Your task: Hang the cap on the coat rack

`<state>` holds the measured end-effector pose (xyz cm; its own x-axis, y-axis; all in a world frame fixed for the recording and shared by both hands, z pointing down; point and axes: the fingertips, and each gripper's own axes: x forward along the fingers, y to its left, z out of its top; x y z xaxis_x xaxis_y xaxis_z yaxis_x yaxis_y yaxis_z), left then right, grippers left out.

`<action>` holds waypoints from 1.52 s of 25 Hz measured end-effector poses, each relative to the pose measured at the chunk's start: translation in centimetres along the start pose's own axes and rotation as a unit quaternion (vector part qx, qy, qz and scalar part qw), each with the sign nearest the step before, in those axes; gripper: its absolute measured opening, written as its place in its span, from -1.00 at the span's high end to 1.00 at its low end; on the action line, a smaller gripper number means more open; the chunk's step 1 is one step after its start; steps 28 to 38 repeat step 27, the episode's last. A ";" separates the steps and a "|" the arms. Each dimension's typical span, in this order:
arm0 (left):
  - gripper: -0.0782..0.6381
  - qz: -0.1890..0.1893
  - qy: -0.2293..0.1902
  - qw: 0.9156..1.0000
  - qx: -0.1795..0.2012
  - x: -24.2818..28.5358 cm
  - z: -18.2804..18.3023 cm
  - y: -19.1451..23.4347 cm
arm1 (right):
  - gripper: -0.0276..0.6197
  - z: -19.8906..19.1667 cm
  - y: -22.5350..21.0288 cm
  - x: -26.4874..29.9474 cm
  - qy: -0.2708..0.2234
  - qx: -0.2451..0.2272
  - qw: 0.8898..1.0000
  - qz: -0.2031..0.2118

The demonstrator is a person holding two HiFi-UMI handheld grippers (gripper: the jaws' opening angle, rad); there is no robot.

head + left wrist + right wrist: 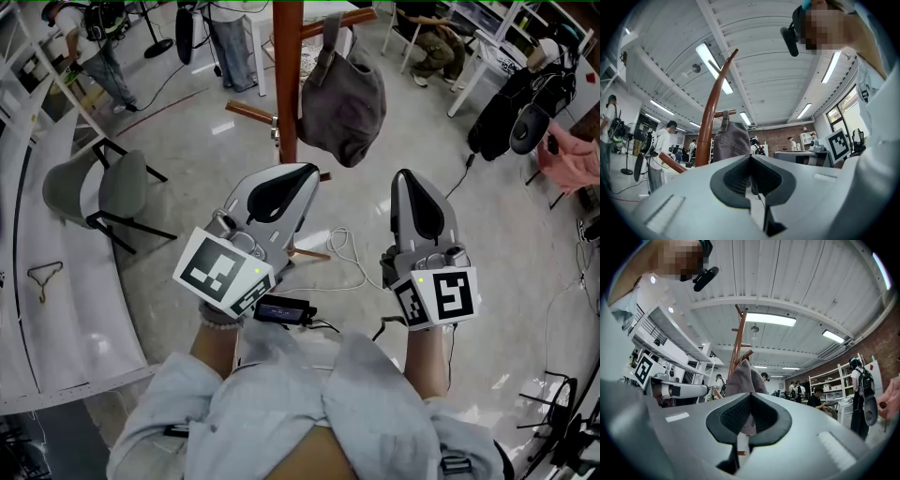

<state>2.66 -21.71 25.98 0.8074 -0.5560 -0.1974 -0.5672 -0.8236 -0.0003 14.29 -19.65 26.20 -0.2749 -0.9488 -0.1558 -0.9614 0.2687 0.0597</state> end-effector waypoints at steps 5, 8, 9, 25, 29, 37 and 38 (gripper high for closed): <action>0.77 0.004 -0.001 1.000 -0.003 -0.2 0.1 0.2 | 0.90 -0.1 0.2 0.0 0.001 0.001 1.000 0.003; 0.77 0.003 -0.001 1.000 -0.004 -0.1 0.0 0.1 | 0.90 -0.2 0.1 0.0 0.004 0.002 1.000 0.003; 0.77 0.002 -0.001 1.000 -0.005 -0.1 0.0 0.1 | 0.90 -0.3 0.1 0.0 0.004 0.002 1.000 0.003; 0.77 -0.001 0.001 1.000 -0.011 0.5 -0.2 -0.1 | 0.90 -0.8 -0.1 -0.2 0.012 0.003 1.000 0.008; 0.77 0.000 0.002 1.000 -0.011 0.5 -0.2 -0.1 | 0.90 -0.8 0.0 -0.1 0.014 0.005 1.000 0.010; 0.77 0.000 0.002 1.000 -0.011 0.5 -0.2 -0.1 | 0.90 -0.8 0.0 -0.1 0.014 0.005 1.000 0.010; 0.77 0.000 0.002 1.000 -0.011 0.5 -0.2 -0.1 | 0.90 -0.8 0.0 -0.1 0.014 0.005 1.000 0.010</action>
